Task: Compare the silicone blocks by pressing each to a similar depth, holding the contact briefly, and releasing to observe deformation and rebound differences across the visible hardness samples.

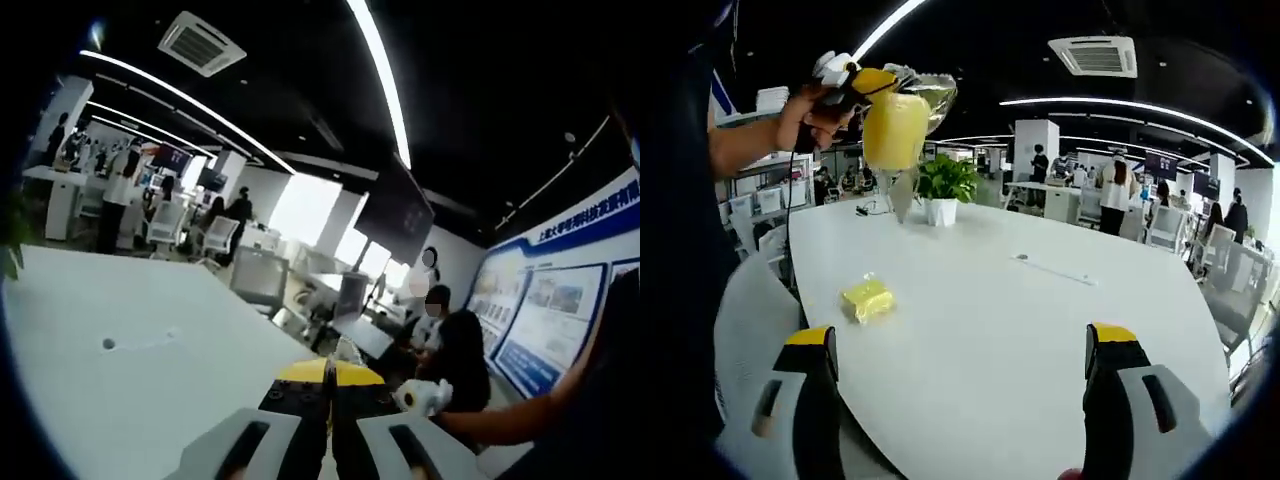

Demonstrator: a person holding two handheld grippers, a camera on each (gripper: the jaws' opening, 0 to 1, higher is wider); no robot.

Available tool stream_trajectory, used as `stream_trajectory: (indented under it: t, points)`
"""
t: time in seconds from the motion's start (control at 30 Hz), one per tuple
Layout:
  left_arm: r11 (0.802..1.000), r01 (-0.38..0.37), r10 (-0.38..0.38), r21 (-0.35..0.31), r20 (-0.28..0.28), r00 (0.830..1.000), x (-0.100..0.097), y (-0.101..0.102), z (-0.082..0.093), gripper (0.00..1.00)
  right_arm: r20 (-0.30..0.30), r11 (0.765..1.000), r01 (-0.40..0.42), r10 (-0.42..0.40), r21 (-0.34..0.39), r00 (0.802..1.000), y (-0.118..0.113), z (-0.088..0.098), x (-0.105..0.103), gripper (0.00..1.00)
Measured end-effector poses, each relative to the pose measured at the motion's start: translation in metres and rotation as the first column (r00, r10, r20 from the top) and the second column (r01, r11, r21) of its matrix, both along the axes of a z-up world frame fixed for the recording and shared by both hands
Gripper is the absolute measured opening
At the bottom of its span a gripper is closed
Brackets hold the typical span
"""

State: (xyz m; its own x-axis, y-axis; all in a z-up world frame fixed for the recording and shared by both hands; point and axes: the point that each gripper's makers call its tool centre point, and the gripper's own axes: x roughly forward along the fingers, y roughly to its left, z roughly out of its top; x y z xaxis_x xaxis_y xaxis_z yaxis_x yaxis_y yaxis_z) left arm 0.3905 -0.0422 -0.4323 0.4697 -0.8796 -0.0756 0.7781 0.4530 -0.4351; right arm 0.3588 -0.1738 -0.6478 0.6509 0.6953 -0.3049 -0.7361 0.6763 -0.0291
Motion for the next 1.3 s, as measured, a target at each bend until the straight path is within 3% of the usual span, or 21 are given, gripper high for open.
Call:
stream_trajectory:
  t: [0.1, 0.63, 0.77, 1.07, 1.3]
  points:
    - [1.0, -0.001, 0.001, -0.002, -0.006, 1.0, 0.0, 0.001, -0.001, 0.0, -0.036, 0.997, 0.043, -0.041, 0.058, 0.999, -0.001, -0.007, -0.003, 0.96]
    - [0.999, -0.022, 0.02, -0.027, -0.072, 0.997, 0.0, 0.001, -0.017, 0.0, -0.045, 0.997, 0.069, -0.067, 0.043, 0.997, -0.002, -0.016, -0.007, 0.96]
    - [0.998, -0.034, 0.029, -0.049, -0.1, 0.995, -0.001, 0.0, -0.03, 0.0, -0.048, 0.996, 0.075, -0.073, 0.047, 0.996, -0.002, -0.017, -0.007, 0.96]
    - [0.993, -0.072, 0.05, -0.094, -0.223, 0.974, -0.006, -0.005, -0.077, 0.0, -0.071, 0.994, 0.093, -0.089, 0.057, 0.993, -0.007, -0.02, -0.012, 0.96]
    - [0.99, -0.09, 0.057, -0.107, -0.278, 0.959, -0.008, -0.007, -0.1, 0.0, -0.076, 0.992, 0.108, -0.103, 0.063, 0.992, -0.009, -0.019, -0.014, 0.96]
